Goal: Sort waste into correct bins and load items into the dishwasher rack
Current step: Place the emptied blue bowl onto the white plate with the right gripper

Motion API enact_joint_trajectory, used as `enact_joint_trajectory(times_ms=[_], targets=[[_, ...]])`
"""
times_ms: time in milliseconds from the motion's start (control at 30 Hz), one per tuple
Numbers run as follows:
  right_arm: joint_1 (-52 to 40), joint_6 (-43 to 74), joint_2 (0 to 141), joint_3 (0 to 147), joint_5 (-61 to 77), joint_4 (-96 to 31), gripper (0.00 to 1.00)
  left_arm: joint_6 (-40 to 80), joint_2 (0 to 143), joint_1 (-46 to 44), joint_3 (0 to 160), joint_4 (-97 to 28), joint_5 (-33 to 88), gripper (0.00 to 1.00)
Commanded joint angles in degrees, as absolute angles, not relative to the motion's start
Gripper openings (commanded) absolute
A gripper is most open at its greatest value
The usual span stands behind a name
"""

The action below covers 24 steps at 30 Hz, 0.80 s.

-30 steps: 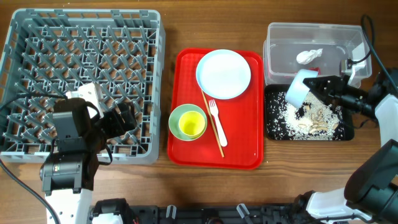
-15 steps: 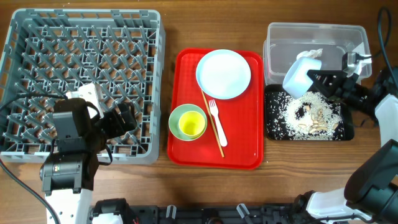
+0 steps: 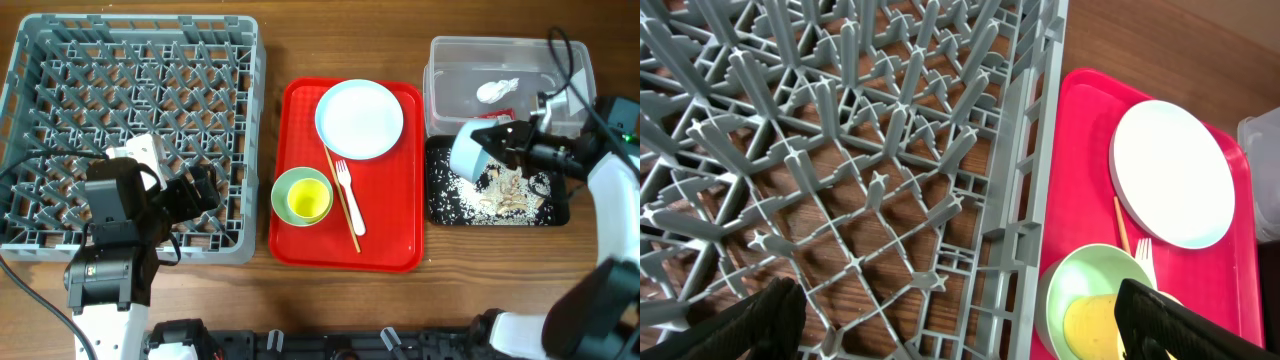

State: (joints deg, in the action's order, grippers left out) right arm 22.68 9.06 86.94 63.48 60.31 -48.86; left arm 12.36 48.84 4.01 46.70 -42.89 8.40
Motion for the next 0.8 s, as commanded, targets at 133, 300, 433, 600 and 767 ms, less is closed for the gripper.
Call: enact_joint_trajectory(times_ms=[133,300,433,600,767], targets=[[5.78,9.23,73.93,70.52,38.83,-40.38,0.04,12.64,48.53,3.64,47.68,-42.72,9.13,1.00],[-8.43,9.15,74.28,70.52,22.09,-34.85,0.04,12.64,48.53,3.64,47.68,-42.74,9.10,1.00],[-17.23,8.01,77.14,70.50,12.49,-30.15,0.04,12.64,48.53,3.64,47.68,-42.72,9.10,1.00],[-25.78,2.98,84.40,70.50,5.10,-22.92,0.04,12.64,48.53,3.64,47.68,-42.74,9.13,1.00],[-28.29,4.73,93.38,70.50,-0.08,-19.97,0.04,12.67,48.53,3.64,47.68,-42.74,9.13,1.00]])
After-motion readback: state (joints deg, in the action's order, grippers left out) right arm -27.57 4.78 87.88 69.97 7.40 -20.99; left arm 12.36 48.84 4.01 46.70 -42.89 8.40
